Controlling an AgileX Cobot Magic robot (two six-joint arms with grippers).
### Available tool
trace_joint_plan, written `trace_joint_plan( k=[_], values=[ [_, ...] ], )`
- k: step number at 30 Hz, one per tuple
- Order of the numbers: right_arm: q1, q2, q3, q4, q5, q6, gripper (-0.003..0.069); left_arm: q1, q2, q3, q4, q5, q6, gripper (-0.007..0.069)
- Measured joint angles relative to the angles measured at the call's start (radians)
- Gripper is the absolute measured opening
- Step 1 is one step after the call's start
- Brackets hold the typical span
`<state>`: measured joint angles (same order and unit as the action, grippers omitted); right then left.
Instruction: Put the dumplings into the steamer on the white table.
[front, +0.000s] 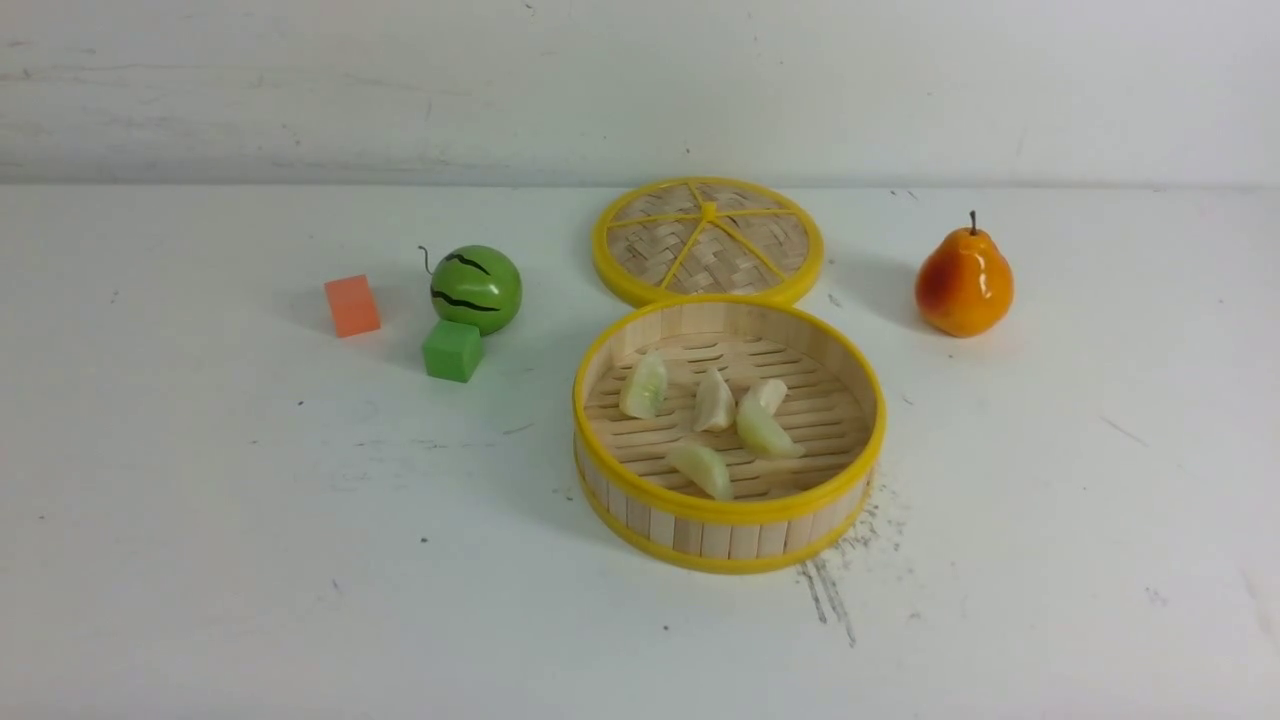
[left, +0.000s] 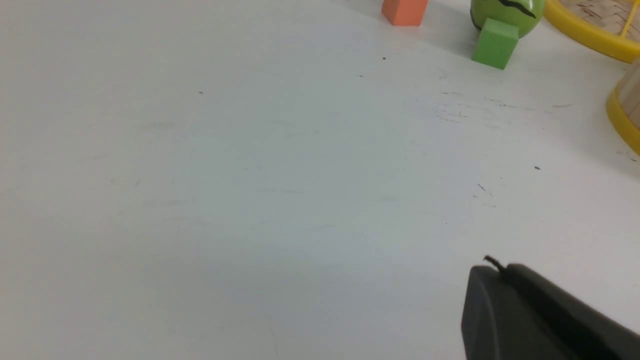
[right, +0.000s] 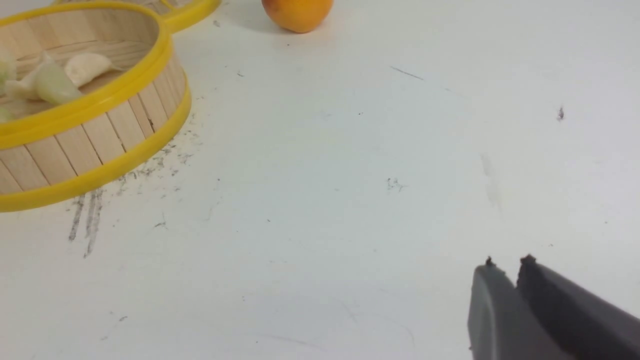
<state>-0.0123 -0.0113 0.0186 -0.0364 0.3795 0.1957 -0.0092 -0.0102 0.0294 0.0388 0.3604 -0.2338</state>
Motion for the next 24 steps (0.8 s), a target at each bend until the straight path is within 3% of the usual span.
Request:
trace_joint_plan(
  k=[24],
  values=[
    [0.000,0.000,0.000,-0.001,0.000,0.000,0.0099,0.000,0.000,0.000,0.000,0.001,0.000,0.0002]
  ],
)
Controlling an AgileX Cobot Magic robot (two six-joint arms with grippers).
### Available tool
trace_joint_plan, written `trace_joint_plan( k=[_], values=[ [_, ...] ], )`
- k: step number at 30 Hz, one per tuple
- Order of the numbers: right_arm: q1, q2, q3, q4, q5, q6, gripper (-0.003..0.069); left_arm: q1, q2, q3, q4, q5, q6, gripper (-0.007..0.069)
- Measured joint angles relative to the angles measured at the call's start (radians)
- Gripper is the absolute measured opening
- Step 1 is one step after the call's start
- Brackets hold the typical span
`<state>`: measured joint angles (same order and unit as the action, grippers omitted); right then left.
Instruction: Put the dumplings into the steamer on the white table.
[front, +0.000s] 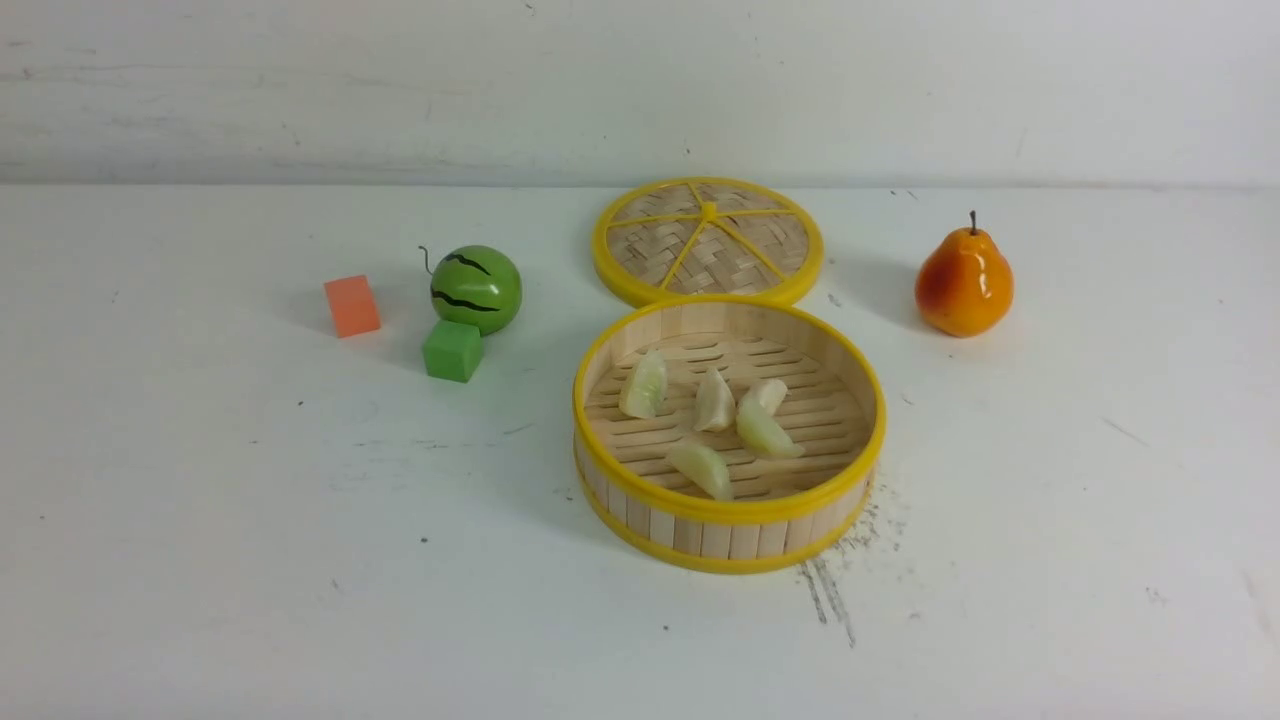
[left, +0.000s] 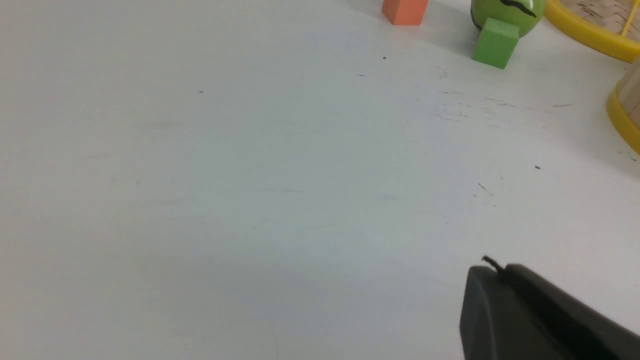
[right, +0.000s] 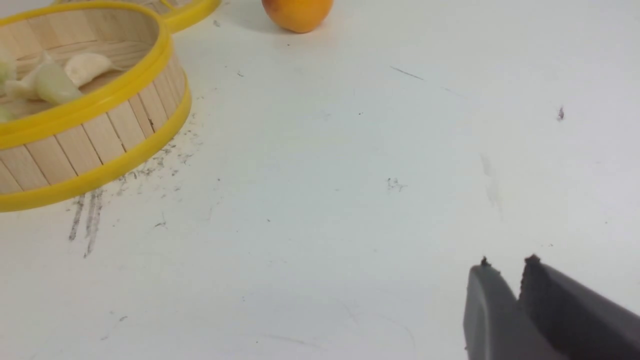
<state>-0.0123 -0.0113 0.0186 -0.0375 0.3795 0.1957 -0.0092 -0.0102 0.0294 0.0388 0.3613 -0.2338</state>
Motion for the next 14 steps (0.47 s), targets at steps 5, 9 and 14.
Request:
trace_joint_plan(
  k=[5,9,14],
  values=[
    [0.000,0.000,0.000,0.000,0.000,0.000,0.0107,0.000,0.000,0.000,0.000,0.000,0.000,0.0004],
    [0.000,0.000,0.000,0.000,0.000,0.000,0.0111,0.000,0.000,0.000,0.000,0.000,0.000,0.0008],
    [0.000,0.000,0.000,0.000,0.000,0.000,0.0113,0.000,0.000,0.000,0.000,0.000,0.000,0.0017]
  ],
)
